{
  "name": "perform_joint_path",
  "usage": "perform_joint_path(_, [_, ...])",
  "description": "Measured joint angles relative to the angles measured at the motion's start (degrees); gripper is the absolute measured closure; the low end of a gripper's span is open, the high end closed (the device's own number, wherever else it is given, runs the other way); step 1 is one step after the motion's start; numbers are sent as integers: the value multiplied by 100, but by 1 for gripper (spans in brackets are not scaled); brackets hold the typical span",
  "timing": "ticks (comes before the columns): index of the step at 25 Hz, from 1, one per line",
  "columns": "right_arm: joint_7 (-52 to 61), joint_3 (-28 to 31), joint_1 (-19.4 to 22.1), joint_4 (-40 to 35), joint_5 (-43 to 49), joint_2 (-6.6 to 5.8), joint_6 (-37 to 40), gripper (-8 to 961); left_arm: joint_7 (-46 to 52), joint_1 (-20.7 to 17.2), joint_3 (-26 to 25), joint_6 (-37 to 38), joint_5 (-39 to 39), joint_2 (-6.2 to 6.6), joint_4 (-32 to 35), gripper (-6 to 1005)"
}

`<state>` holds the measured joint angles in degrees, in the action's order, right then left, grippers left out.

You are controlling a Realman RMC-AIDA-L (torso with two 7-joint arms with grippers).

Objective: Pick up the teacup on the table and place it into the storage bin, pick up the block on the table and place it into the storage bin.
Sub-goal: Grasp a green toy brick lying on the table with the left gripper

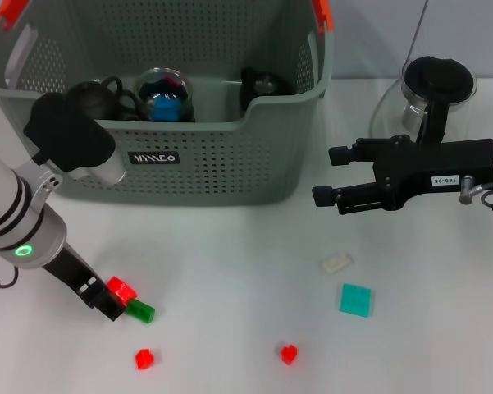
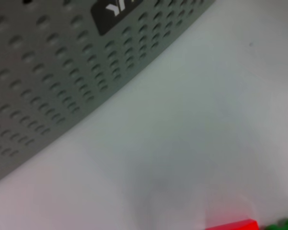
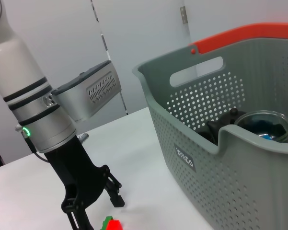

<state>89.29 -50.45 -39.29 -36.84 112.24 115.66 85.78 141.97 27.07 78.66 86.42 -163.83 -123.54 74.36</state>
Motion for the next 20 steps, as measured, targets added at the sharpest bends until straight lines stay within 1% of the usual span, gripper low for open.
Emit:
perform_joint_path(10, [0, 0, 6, 2, 0, 0, -10, 42, -16, 0, 11, -28, 0, -3, -46, 172])
perform_joint_path(15, [0, 0, 9, 2, 0, 0, -16, 41, -18, 0, 9, -60, 0, -3, -49, 367])
perform_joint_path(20, [0, 0, 9, 2, 0, 0, -17, 41, -20, 0, 9, -65, 0, -4, -61, 369])
